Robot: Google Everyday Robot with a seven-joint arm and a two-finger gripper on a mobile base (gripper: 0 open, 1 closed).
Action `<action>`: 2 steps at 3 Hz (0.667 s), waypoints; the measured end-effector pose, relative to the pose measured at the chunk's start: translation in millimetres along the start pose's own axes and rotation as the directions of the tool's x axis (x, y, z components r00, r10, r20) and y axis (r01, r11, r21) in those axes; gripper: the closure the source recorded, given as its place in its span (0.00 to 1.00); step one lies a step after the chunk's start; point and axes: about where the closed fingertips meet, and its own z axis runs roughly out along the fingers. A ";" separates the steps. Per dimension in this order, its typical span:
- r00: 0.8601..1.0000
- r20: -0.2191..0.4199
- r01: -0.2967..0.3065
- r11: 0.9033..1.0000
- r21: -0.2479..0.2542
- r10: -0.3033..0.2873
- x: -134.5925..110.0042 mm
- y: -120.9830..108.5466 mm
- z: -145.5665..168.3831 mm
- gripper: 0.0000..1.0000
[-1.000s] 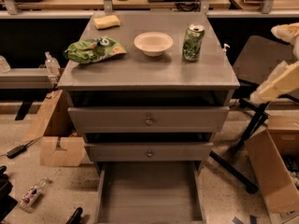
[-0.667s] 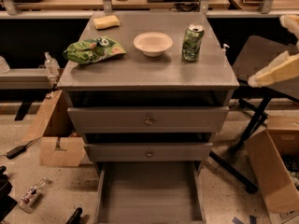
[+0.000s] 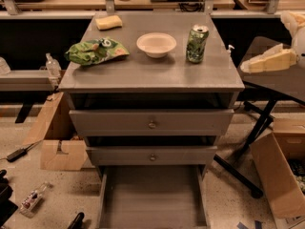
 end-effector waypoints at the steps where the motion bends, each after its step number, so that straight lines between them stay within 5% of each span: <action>1: 1.000 -0.001 0.002 1.000 0.000 -0.002 -0.1 0.0 -0.1 0.00; 2: 0.999 0.038 -0.033 0.999 -0.007 0.033 3.8 -5.2 27.6 0.00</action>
Offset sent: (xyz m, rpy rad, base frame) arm 0.1043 0.0411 -0.0347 0.2196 -0.0145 0.0433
